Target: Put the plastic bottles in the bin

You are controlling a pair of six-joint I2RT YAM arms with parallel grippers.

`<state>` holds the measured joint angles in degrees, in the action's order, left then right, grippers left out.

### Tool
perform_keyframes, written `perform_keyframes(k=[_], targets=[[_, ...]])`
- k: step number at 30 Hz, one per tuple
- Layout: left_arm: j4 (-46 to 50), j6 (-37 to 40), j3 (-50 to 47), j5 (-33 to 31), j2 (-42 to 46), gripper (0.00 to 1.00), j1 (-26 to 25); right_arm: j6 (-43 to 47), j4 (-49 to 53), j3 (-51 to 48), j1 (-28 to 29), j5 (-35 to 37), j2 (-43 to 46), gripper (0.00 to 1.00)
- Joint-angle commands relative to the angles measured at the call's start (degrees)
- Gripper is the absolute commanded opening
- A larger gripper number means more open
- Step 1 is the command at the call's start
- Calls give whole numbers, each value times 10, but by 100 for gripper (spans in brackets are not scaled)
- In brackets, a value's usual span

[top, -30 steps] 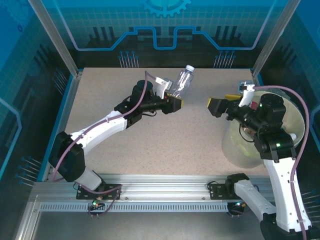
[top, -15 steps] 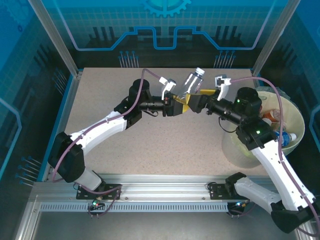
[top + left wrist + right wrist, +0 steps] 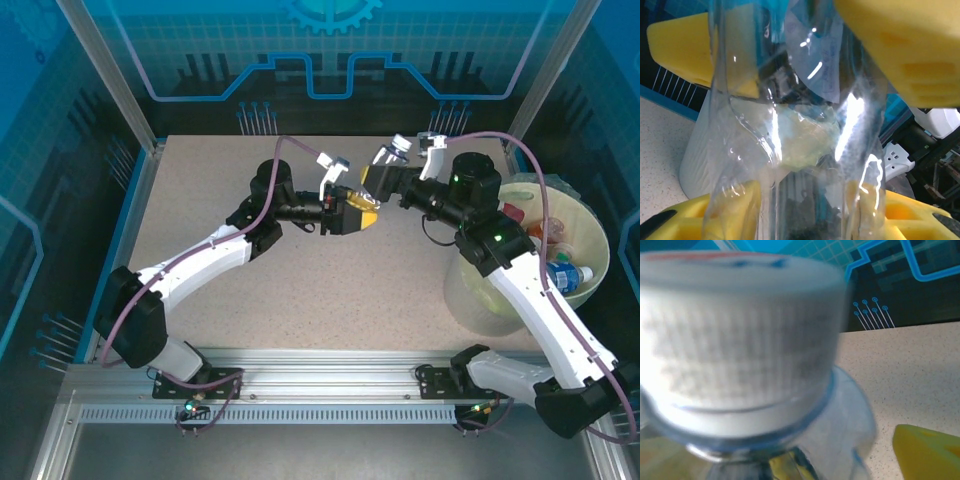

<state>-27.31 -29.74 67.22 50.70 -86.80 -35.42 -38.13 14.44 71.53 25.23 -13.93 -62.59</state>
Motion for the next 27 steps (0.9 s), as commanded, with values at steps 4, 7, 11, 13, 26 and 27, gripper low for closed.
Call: perform_keyframes(k=[4, 7, 11, 13, 26, 27], targets=[[-13, 8, 0, 21, 3, 36, -3, 7, -18, 12, 8, -7, 5, 67], [18, 21, 4, 9, 5, 48, -3, 29, 7, 25, 9, 14, 14, 58], [61, 39, 5, -40, 17, 67, -3, 80, 84, 43, 8, 93, 44, 46], [84, 56, 3, -59, 24, 75, -3, 102, 124, 51, 5, 134, 63, 45], [156, 108, -39, -292, 68, 95, 2, 378, 300, 115, -19, 702, 180, 43], [163, 108, -40, -307, 70, 98, 6, 404, 276, 100, -31, 707, 187, 43]])
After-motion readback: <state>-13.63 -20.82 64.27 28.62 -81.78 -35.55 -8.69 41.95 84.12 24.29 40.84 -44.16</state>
